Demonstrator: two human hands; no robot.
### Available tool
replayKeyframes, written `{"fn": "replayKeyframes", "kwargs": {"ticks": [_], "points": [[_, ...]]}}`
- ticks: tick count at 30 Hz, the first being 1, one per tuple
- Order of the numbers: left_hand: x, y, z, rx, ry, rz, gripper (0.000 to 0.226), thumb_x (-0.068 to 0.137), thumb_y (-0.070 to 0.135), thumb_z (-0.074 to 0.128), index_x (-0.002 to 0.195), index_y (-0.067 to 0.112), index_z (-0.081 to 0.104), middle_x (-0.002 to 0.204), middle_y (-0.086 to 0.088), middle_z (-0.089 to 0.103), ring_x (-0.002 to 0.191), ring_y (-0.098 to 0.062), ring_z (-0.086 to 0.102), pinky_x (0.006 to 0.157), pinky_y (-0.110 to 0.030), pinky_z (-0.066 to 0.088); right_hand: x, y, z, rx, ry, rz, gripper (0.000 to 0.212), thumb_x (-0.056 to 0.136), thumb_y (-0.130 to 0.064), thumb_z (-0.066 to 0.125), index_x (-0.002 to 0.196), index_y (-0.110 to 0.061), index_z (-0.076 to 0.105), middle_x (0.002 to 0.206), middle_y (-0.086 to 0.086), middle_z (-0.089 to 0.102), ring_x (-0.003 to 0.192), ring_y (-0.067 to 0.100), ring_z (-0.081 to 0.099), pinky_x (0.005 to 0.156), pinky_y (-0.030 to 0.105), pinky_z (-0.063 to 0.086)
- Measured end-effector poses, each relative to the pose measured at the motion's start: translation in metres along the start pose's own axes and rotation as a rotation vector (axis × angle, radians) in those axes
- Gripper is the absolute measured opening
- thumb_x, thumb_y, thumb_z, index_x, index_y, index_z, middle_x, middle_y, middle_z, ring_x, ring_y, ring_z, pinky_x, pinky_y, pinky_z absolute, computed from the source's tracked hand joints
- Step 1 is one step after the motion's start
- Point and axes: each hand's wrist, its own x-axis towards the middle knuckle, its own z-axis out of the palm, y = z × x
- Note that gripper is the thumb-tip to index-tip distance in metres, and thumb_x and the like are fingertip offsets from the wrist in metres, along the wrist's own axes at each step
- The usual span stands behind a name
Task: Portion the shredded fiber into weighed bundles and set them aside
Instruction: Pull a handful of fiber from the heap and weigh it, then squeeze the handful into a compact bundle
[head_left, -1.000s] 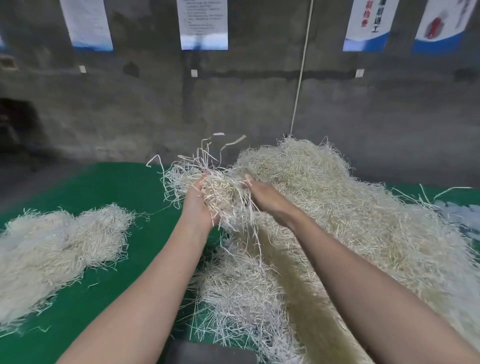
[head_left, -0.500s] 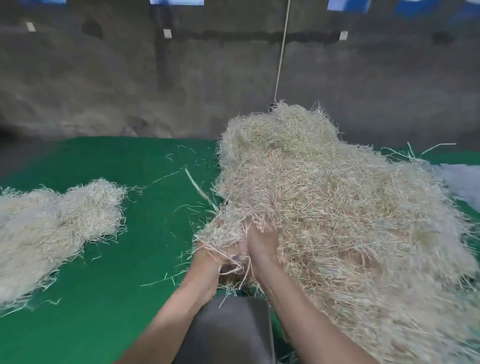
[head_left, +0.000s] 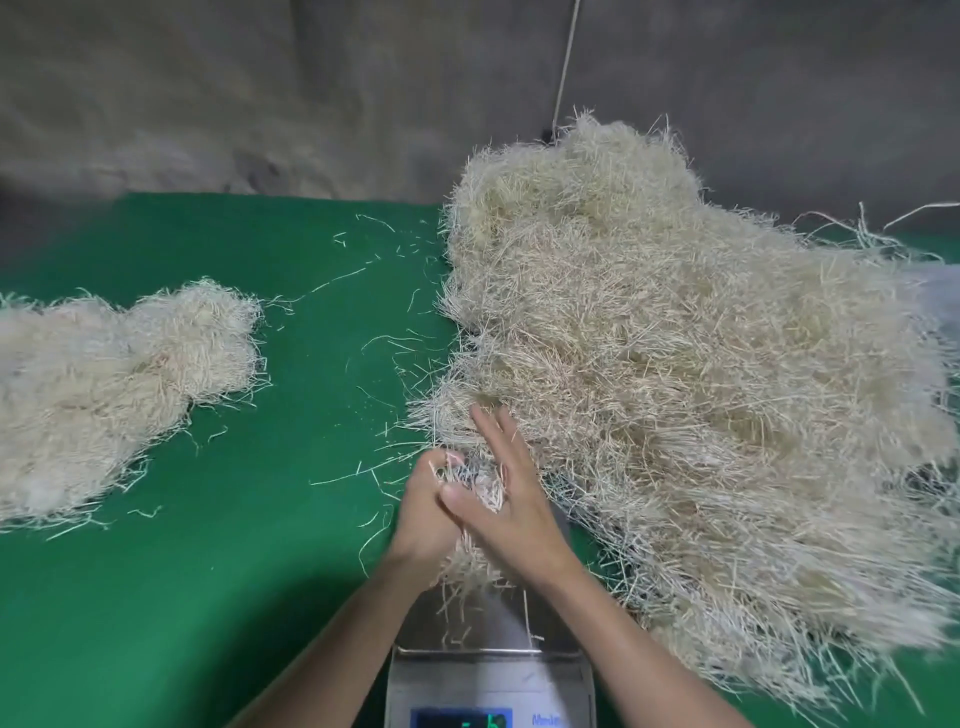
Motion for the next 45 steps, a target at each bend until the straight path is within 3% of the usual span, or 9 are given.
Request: {"fn": "replayKeyframes", "kwargs": {"ticks": [3,6,11,14,23,28,34,37,45], "points": [[0.001,0.0,0.001,-0.129,-0.168,-0.083,0.019,0.093,0.003,0.049,0.108,0.008,0.06,0.094,-0.004,0.069,0.084,-0.012,0.067,0.068,-0.021,0.053,0.007,0.008,-0.006,-0.015,0.145,0.156,0.035,0.09,-0.048,0.054,0.104,-0.021,0.07,0.092,-0.005,0.071,0.086,0.012,0.067,0.087,0.036,0.053],[0.005,0.001,-0.024,-0.332,-0.377,-0.266,0.047,0.075,0.038,0.069,0.114,0.013,0.061,0.1,0.001,0.069,0.095,-0.019,0.066,0.083,-0.038,0.055,0.016,0.026,-0.022,0.052,0.353,0.424,0.058,0.091,-0.048,0.054,0.104,0.009,0.059,0.052,0.005,0.054,0.035,0.012,0.036,0.037,0.021,0.032],[0.01,-0.021,-0.046,0.084,-0.071,-0.014,0.04,0.084,0.038,0.064,0.118,0.016,0.064,0.077,0.003,0.068,0.062,0.005,0.06,0.058,-0.01,0.044,0.008,0.049,-0.02,-0.083,0.451,0.456,0.069,0.093,-0.051,0.047,0.101,0.017,0.052,0.106,0.03,0.056,0.1,0.039,0.058,0.077,0.028,0.043],[-0.001,-0.027,-0.031,0.168,-0.339,0.157,0.069,0.08,0.048,0.067,0.141,0.038,0.038,0.128,0.013,0.045,0.108,0.005,0.047,0.088,-0.019,0.039,0.01,0.055,-0.008,0.03,0.352,0.578,0.072,0.094,-0.052,0.046,0.131,0.009,0.042,0.138,0.02,0.046,0.125,0.035,0.047,0.101,0.033,0.036],[0.007,-0.039,-0.022,0.311,-0.306,0.166,0.043,0.082,0.018,0.068,0.119,0.034,0.053,0.115,0.014,0.059,0.112,-0.008,0.051,0.097,-0.029,0.037,-0.026,0.051,-0.051,-0.049,-0.116,0.241,0.057,0.084,-0.019,0.066,0.131,-0.041,0.044,0.122,-0.018,0.05,0.078,0.0,0.061,0.066,0.013,0.053],[0.005,-0.041,-0.024,0.42,-0.141,0.186,0.057,0.072,0.047,0.064,0.126,0.038,0.05,0.121,0.028,0.044,0.114,0.0,0.04,0.103,-0.036,0.027,-0.036,0.06,-0.05,-0.206,0.014,0.156,0.041,0.086,0.001,0.061,0.118,-0.025,0.059,0.102,0.0,0.061,0.068,0.012,0.055,0.072,0.032,0.054],[-0.009,-0.046,-0.028,0.128,-0.154,0.159,0.028,0.087,0.013,0.061,0.109,0.031,0.058,0.094,0.006,0.062,0.062,-0.002,0.062,0.048,-0.013,0.043,-0.032,0.064,-0.05,-0.118,0.146,0.202,0.035,0.089,0.007,0.054,0.113,-0.017,0.063,0.074,0.005,0.06,0.054,0.014,0.05,0.051,0.032,0.047],[-0.013,-0.05,-0.018,0.423,-0.101,0.2,0.029,0.087,0.015,0.063,0.115,0.02,0.062,0.106,0.002,0.066,0.085,-0.018,0.063,0.076,-0.035,0.048,-0.03,0.061,-0.05,-0.073,0.134,0.224,0.034,0.09,0.005,0.052,0.114,-0.015,0.064,0.078,0.011,0.063,0.047,0.007,0.05,0.046,0.021,0.045],[-0.017,-0.041,-0.035,0.526,0.125,0.141,0.054,0.066,0.043,0.047,0.118,0.037,0.057,0.109,0.013,0.041,0.102,-0.008,0.033,0.088,-0.03,0.018,-0.029,0.04,-0.059,-0.125,0.02,0.155,0.039,0.081,-0.021,0.068,0.107,-0.048,0.057,0.141,-0.014,0.041,0.134,0.008,0.031,0.112,0.04,0.019]]}}
